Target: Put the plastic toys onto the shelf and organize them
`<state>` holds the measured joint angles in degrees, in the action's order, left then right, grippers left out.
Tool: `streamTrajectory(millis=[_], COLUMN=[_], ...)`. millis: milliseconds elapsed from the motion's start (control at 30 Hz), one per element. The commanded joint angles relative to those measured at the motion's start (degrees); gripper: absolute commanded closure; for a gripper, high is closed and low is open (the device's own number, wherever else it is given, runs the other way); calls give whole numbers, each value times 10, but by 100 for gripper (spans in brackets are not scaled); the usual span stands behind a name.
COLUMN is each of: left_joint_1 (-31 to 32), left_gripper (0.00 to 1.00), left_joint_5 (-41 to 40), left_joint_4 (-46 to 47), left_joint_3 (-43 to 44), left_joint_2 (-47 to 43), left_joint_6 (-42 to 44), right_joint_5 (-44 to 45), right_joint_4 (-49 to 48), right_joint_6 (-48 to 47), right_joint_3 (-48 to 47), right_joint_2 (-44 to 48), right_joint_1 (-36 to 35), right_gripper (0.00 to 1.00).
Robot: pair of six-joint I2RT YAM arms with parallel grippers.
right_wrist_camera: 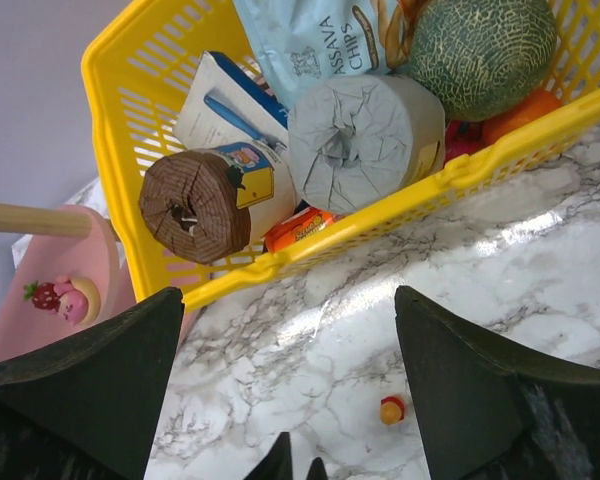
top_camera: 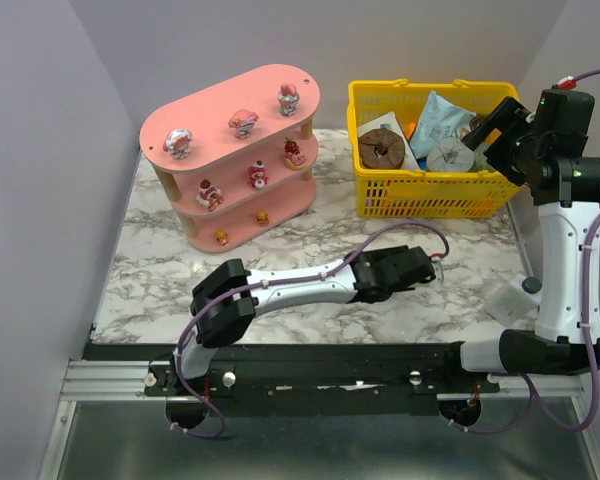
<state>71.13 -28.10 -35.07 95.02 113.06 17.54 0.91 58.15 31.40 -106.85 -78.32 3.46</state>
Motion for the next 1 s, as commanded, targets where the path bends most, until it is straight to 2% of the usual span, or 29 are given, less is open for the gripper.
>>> streamTrajectory(millis=[0,133,500,967], left_joint_1=[30,50,50,16], left_gripper=[40,37,31,31], left_joint_5=[72,102,156,146], left_joint_4=[17,34,14,31], left_joint_3=[25,34,111,164], left_joint_2=[37,52,135,194], left_joint_6=[2,9,34,31], right_joint_5=[6,8,0,-2], right_joint_4=[44,55,68,94], right_joint_6=[-13,-14,-14,-10], right_joint_3=[2,2,-4,-45], right_joint_2=[24,34,35,12], right_joint_1=[4,4,4,4], right_gripper=[7,7,7,8])
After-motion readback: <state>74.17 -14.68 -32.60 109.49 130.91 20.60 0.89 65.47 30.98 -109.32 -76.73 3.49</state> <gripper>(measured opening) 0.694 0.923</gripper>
